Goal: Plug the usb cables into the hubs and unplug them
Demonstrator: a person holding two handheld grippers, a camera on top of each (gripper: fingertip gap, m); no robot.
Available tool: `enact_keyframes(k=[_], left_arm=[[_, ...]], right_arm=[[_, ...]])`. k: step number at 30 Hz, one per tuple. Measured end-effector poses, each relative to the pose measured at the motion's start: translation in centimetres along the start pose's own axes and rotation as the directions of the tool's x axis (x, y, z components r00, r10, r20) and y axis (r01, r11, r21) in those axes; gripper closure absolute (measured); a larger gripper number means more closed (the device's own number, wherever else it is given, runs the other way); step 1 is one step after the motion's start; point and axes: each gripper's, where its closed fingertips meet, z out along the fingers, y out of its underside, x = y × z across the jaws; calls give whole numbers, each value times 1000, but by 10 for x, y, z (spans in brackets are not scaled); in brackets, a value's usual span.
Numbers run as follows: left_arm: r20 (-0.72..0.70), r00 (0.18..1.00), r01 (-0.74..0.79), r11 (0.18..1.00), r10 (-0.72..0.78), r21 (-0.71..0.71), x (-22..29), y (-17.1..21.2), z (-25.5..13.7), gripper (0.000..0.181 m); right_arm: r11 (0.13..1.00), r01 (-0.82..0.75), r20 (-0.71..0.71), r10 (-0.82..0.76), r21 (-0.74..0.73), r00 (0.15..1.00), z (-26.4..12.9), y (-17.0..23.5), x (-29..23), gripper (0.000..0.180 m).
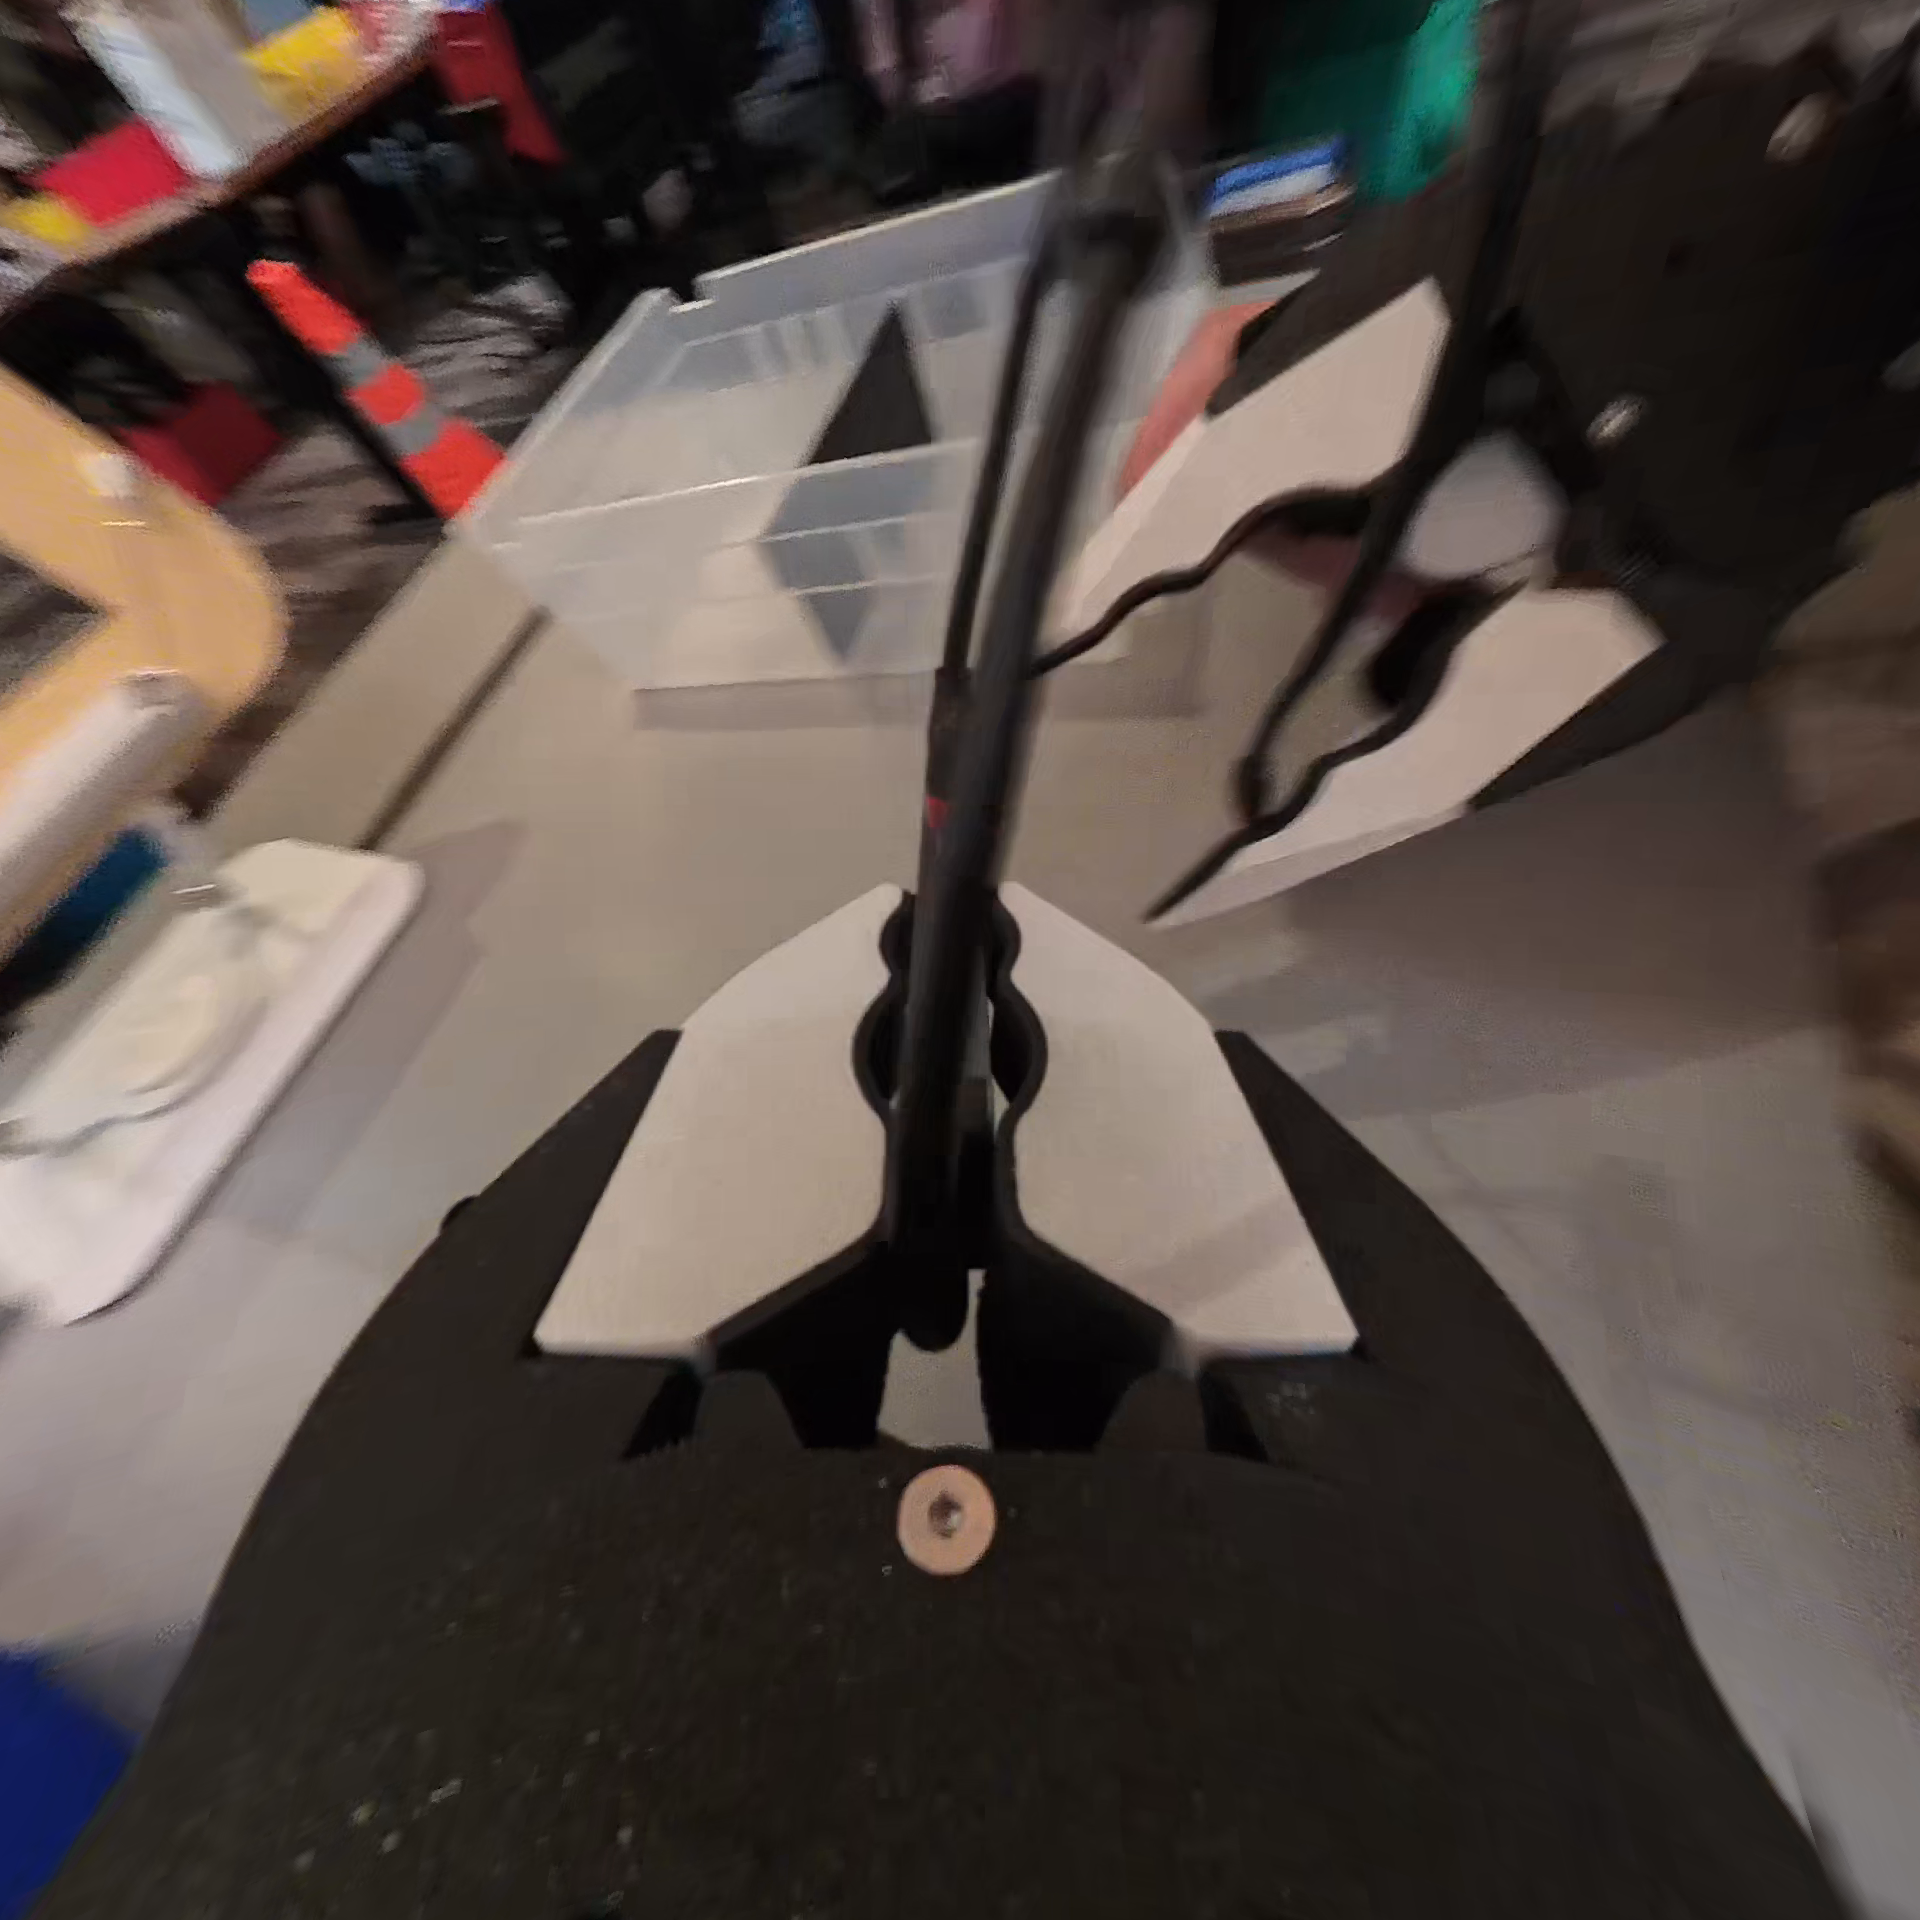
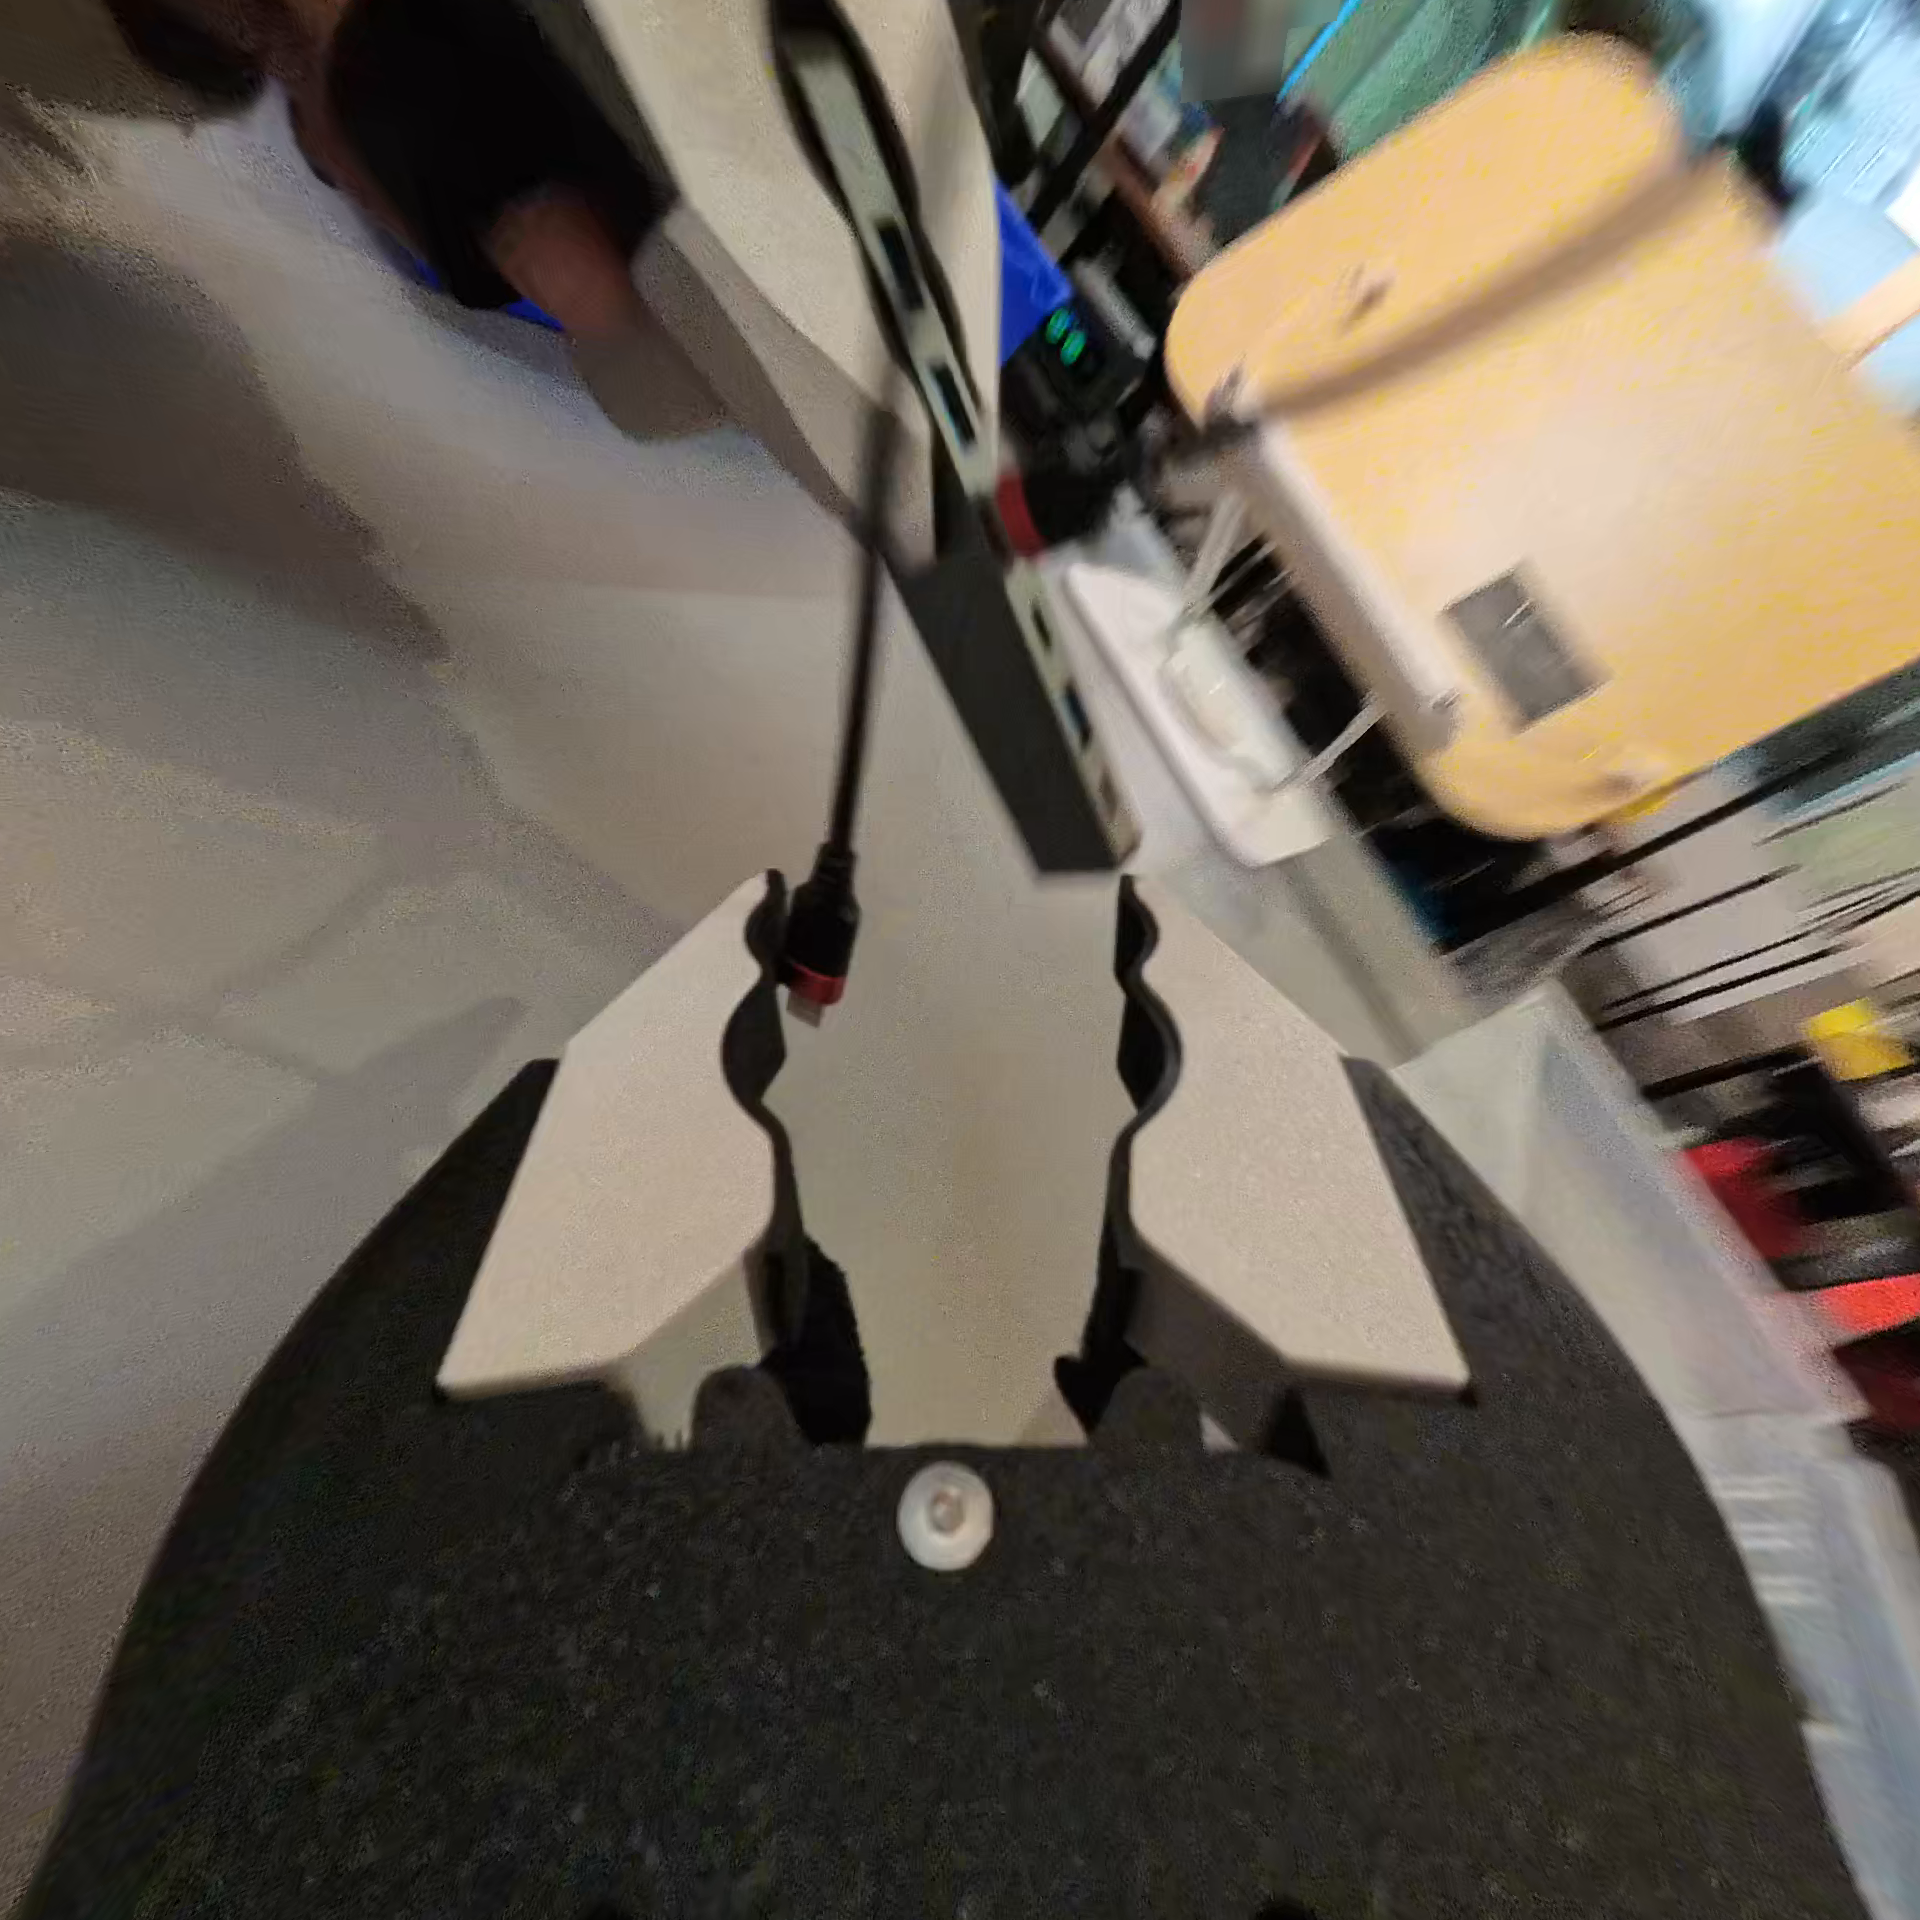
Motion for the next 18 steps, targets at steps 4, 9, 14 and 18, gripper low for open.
enact_keyframes(k=[4,9,14,18], left_arm=[[272,948,-146,985,165,-88,-34,27,-16,170],[450,784,-377,904,427,-200,-47,31,-33,169],[415,737,-491,845,533,-214,-28,27,-24,169],[367,662,-588,756,653,-286,-11,32,-9,170]], right_arm=[[916,-401,316,374,22,872,-9,-8,-19,114],[622,-764,522,600,173,607,-44,-44,29,125],[550,-818,425,708,169,564,-39,-28,59,138],[710,-703,374,639,50,672,-18,-49,10,133]])
